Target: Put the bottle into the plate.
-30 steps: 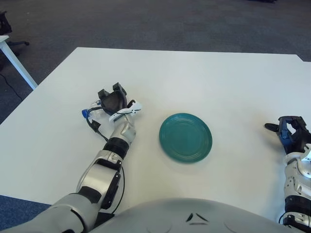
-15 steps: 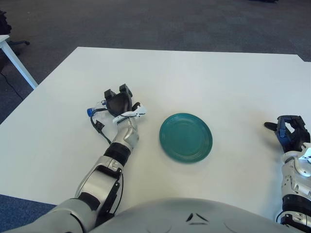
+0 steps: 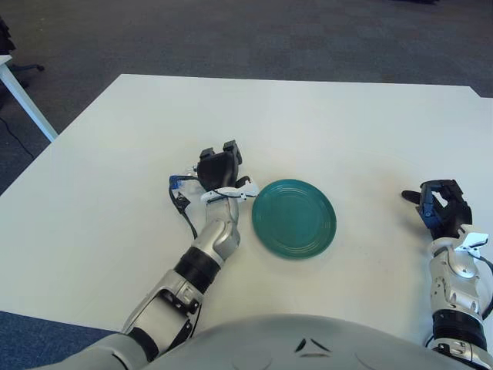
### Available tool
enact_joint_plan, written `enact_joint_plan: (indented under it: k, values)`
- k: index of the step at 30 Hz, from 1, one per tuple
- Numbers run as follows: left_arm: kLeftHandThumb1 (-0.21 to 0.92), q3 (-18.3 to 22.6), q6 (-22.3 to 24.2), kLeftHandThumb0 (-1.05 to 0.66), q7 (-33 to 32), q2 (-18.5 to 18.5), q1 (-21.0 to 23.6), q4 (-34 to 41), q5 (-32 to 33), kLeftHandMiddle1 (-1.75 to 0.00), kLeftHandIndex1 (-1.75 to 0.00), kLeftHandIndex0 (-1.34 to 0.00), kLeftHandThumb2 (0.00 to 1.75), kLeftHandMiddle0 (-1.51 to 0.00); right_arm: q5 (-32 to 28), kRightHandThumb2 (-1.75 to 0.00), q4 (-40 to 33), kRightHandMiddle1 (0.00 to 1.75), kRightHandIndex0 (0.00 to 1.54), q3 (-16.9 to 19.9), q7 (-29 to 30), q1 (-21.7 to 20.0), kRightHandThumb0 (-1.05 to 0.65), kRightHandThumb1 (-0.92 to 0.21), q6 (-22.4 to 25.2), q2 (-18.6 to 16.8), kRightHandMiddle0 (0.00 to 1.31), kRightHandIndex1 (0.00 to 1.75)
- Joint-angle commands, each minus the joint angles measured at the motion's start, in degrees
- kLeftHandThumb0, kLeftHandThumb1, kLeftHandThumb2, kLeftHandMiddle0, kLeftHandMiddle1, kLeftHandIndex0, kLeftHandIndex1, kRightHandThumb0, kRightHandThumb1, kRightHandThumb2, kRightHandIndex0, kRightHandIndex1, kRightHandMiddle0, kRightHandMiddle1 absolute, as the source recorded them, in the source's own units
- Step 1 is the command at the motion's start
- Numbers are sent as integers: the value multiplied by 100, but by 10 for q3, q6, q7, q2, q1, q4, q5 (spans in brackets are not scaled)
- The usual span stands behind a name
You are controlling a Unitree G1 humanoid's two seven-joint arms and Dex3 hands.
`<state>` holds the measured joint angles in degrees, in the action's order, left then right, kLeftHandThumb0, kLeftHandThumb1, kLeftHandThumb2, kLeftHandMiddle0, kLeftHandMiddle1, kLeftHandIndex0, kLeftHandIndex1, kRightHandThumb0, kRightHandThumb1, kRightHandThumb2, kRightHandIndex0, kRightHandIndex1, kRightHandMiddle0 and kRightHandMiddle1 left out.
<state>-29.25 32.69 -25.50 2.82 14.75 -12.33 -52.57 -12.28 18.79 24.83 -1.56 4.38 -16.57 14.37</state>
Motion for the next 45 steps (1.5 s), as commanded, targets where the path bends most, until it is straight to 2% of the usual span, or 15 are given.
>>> enact_joint_plan:
  k: [1, 8, 18, 36, 39, 45]
  values:
    - [2, -3, 4, 0, 9, 16, -10, 27, -21, -162, -175, -60, 162, -89, 1, -66, 16, 167, 51, -1, 1, -3, -37, -78, 6, -4, 34, 103]
    - [2, -15, 3, 0, 14, 27, -18, 56, -53, -172, -175, -60, 166, -85, 5, -68, 28, 167, 51, -4, 4, -5, -37, -77, -3, -9, 35, 103]
    - [-2, -20, -3, 0, 36, 32, -26, 83, -76, -175, -175, -63, 171, -86, 12, -65, 27, 166, 49, -15, 4, 4, -37, -78, -7, -10, 35, 105]
    - [-6, -21, -11, 0, 32, 27, -28, 69, -79, -175, -175, -66, 175, -89, 6, -69, 12, 166, 49, -17, 10, 13, -37, -75, -2, -13, 36, 106]
    - [-6, -21, -12, 0, 29, 26, -28, 66, -81, -175, -175, -66, 175, -89, 4, -68, 13, 166, 49, -16, 10, 13, -37, -76, 1, -11, 36, 106]
    - [-6, -21, -9, 0, 30, 23, -25, 62, -82, -175, -175, -66, 175, -90, 1, -56, 12, 165, 50, -16, 6, 14, -36, -84, 3, -10, 32, 105]
